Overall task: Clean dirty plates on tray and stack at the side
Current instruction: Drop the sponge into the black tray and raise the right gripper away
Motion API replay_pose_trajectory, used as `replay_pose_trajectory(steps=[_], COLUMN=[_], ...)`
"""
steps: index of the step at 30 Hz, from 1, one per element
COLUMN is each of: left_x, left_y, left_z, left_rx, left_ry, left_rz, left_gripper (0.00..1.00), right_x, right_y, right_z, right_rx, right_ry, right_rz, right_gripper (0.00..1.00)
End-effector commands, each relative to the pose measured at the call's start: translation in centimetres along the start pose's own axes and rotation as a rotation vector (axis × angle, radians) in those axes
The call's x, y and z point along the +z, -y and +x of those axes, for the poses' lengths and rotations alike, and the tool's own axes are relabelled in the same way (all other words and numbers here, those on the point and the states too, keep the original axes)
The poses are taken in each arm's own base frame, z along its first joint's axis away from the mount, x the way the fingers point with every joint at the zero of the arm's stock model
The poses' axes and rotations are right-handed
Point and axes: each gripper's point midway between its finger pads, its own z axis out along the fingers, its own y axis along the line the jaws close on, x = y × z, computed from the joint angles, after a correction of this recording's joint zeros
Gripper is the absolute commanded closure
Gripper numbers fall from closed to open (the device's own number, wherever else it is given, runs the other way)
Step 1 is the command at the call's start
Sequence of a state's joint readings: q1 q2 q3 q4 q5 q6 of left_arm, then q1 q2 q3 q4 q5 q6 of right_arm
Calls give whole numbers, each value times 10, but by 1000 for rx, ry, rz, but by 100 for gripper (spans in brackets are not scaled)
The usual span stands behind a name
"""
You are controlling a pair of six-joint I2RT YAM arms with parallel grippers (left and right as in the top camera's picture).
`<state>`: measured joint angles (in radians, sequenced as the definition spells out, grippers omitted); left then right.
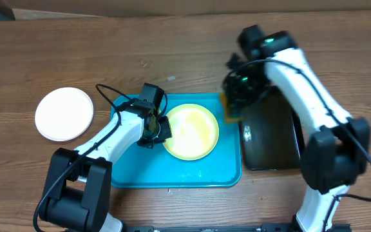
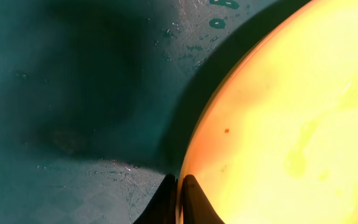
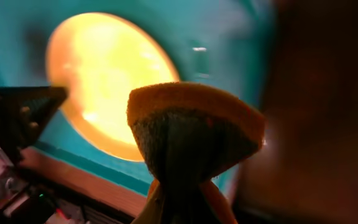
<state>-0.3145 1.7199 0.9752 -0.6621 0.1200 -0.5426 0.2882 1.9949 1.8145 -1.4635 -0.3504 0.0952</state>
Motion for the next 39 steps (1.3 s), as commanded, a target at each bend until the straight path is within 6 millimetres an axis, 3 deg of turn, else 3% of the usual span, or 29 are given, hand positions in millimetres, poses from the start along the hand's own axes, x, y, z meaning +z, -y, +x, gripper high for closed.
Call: replay_pose_trajectory(steps=[1,7,14,19,20,22,23,27,29,32,35,38,39], left_x=[3,3,3,3,3,3,3,3,3,3,3,3,3], left_y=[2,2,2,3,3,3,3,3,3,3,3,3,3], left_z=[2,2,2,2,2,1,1,1,1,1,1,1,1], left_rx=[17,20,20,20,20,21,20,20,20,20,20,21,21], left_ry=[-12,-13,-11,-12,-12,-10,-10,-10,-10,-10,-10,-9,-10], left_rz=[1,3,4,6,7,8,8,8,9,9,9,8,8], left_gripper=[91,90,90,90,90,90,90,90,89,89,89,89,89], right_x=[-28,-20,25,53,56,56,54,46,45,45,52,60,62], right_y=[51,112,153,164,165,165,165,165,168,174,178,176,174], right_z=[-3,-1,8,3,3,2,1,-3,-3,-4,-8,-8,-9], right_rx=[74,191,215,231,230,229,228,233,236,265,302,296,294], right_ry=[51,51,35,83,89,93,97,103,108,122,156,161,162], right_rz=[129,210,311,310,310,310,314,314,324,357,358,339,321], right_gripper=[96,96,96,96,92,66,62,58,47,37,37,59,58])
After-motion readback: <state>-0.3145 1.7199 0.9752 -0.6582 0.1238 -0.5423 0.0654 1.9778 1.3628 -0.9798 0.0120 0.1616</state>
